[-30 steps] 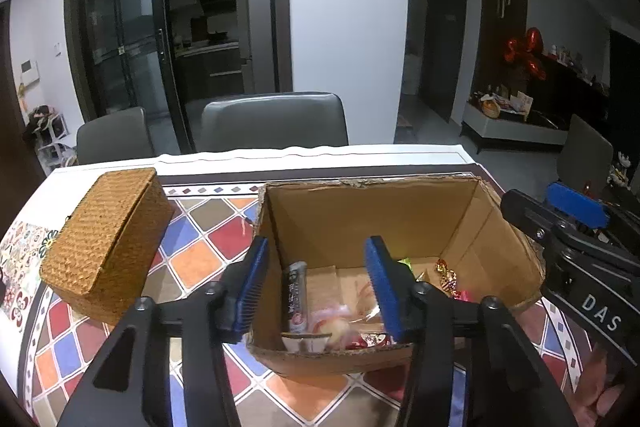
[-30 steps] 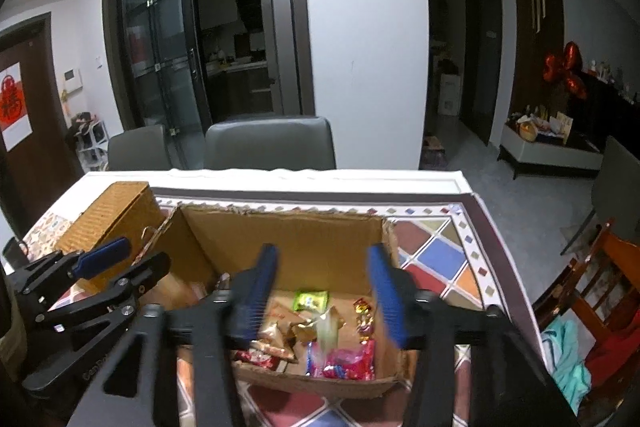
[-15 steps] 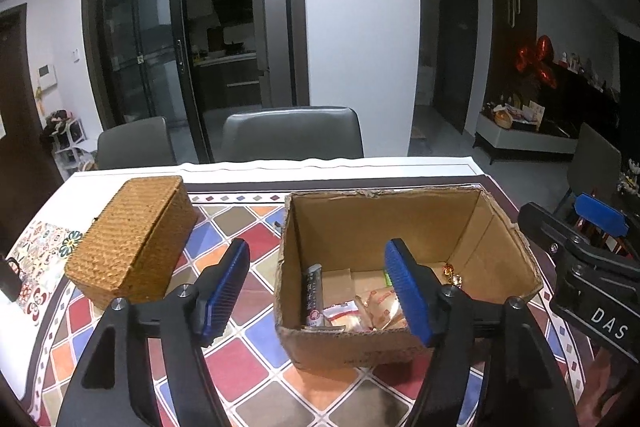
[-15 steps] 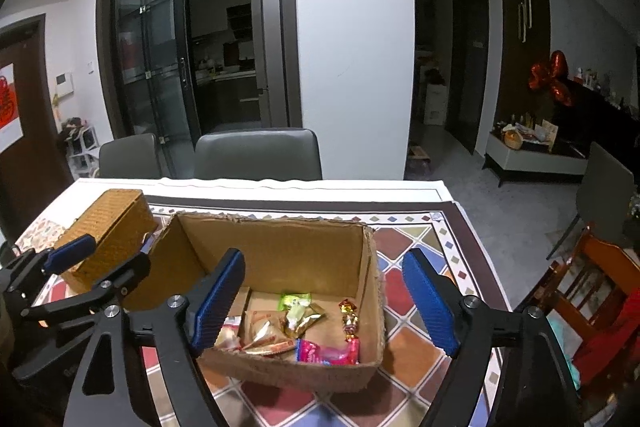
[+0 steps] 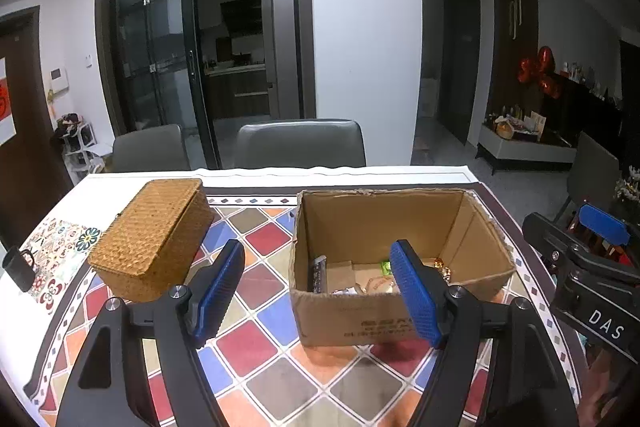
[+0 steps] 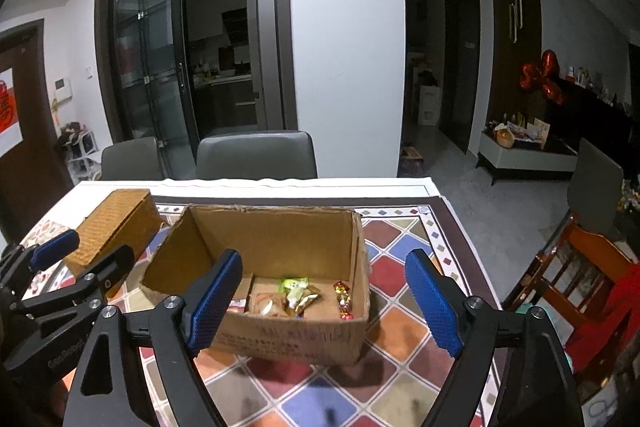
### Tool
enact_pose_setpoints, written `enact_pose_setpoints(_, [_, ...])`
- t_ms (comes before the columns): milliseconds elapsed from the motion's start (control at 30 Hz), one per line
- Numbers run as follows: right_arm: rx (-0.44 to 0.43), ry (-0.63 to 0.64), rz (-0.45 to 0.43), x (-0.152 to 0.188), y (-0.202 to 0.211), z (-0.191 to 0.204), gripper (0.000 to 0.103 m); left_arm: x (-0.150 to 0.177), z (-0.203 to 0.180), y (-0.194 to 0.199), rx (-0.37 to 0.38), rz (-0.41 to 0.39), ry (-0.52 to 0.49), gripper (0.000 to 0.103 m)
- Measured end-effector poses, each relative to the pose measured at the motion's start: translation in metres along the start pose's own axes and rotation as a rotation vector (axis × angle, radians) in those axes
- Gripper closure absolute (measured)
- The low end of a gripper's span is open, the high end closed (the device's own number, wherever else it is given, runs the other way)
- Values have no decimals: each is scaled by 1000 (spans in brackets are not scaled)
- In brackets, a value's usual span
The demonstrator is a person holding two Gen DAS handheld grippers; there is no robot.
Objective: Organize snacks
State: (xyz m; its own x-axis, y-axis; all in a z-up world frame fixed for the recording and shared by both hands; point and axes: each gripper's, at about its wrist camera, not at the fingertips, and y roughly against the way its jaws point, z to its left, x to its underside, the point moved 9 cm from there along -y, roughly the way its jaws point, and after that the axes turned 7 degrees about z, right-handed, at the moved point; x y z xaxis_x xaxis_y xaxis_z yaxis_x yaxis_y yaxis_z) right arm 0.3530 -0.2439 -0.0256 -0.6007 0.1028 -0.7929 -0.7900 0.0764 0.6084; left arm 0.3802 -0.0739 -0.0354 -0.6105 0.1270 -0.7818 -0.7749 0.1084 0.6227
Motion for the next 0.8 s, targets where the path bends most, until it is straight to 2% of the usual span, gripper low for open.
enact_pose_setpoints(800, [28,-13,-38,40,74,-10,19,43,-6,72,14,-34,1,26])
